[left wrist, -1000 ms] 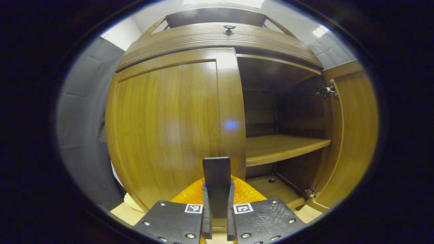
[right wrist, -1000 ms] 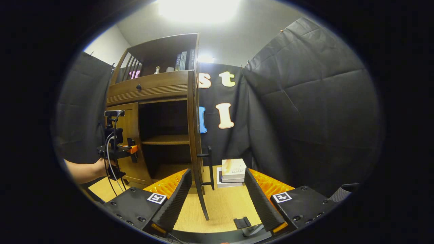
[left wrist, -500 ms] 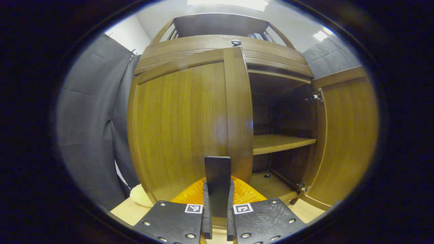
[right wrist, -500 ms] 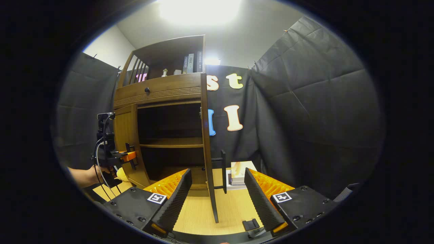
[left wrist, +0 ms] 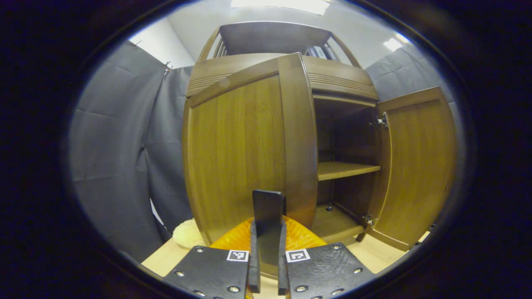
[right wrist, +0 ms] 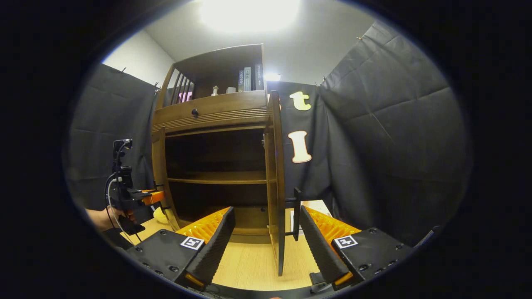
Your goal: Open the right door of the double-door shoe cabinet with the right hand, and open the left door with the left hand.
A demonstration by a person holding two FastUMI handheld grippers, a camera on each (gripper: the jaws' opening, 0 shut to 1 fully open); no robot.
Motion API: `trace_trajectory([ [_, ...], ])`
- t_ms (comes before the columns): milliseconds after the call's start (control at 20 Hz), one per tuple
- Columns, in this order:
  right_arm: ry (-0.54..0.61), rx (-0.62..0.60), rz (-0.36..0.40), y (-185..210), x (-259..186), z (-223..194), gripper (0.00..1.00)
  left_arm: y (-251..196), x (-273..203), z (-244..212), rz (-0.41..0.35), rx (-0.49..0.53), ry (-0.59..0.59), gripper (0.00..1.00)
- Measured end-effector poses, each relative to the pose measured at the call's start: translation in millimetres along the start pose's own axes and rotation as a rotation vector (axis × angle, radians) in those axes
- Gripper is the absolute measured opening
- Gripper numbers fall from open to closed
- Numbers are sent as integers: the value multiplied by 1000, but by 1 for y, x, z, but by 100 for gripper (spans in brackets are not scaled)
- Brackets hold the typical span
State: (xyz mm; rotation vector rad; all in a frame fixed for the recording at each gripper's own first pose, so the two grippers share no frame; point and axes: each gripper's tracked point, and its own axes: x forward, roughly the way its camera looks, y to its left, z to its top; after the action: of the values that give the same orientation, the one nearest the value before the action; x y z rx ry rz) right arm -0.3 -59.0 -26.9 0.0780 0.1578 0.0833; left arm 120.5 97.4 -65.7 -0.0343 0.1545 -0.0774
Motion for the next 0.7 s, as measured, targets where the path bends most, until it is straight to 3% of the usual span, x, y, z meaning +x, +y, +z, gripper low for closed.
trace_trajectory([
  [700, -11, -1, 113, 66, 17, 6, 98, 54, -55, -11, 31, 11, -2, 19],
])
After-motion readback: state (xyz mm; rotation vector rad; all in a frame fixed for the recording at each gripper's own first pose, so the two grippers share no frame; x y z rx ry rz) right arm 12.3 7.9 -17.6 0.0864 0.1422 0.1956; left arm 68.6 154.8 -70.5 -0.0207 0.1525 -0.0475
